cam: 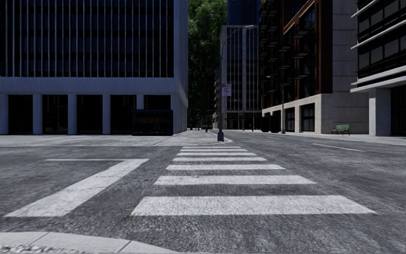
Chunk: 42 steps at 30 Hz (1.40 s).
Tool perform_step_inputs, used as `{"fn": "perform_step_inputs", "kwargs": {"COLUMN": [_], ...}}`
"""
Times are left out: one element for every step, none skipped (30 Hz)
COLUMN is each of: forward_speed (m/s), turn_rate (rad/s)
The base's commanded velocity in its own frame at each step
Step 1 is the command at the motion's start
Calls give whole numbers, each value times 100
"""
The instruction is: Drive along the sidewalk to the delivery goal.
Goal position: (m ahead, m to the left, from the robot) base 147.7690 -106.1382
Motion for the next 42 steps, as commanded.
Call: {"fn": "perform_step_inputs", "kwargs": {"forward_speed": [200,200,200,200,200,200,200,194,177,177,162,147,136,134,132,132,132,132,132,132,132,132,132,132,132,132,132,132,132,133,133,145,155,159,159,161,168,168,172,200,200,200], "turn_rate": [0,0,0,0,0,0,0,0,0,0,0,0,0,0,0,0,0,0,0,0,0,0,0,0,0,0,0,0,0,0,0,0,0,0,0,0,0,0,0,0,0,0]}}
